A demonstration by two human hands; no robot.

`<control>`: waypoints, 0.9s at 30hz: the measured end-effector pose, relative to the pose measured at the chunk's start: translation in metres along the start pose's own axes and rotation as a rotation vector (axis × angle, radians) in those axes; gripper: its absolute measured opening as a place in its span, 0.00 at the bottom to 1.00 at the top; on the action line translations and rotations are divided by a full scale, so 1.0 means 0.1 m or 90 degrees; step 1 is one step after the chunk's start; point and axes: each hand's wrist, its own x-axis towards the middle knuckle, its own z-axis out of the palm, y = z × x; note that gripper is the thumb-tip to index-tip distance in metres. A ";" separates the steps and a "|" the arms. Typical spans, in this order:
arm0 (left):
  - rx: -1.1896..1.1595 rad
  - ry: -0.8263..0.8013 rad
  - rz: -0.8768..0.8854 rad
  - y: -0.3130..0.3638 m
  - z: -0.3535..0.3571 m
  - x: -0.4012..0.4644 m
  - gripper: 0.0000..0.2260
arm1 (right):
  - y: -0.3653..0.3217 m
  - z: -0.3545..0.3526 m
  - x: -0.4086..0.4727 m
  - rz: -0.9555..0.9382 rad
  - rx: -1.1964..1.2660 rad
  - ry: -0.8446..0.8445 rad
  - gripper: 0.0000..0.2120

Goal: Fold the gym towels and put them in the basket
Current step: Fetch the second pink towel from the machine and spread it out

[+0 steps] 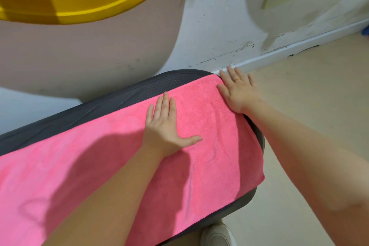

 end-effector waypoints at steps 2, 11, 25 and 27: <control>-0.001 0.000 0.001 -0.01 0.00 0.00 0.59 | 0.08 -0.03 -0.02 0.049 0.014 0.000 0.27; 0.012 -0.041 0.009 0.09 -0.13 -0.09 0.53 | 0.24 0.01 -0.84 0.188 0.334 0.104 0.15; 0.089 -0.051 0.379 1.44 -0.09 -0.25 0.22 | 0.08 -0.41 -0.34 0.029 0.270 0.023 0.12; 0.116 -0.074 0.378 1.43 -0.11 -0.18 0.20 | 0.02 -0.42 -0.20 0.039 0.232 -0.003 0.12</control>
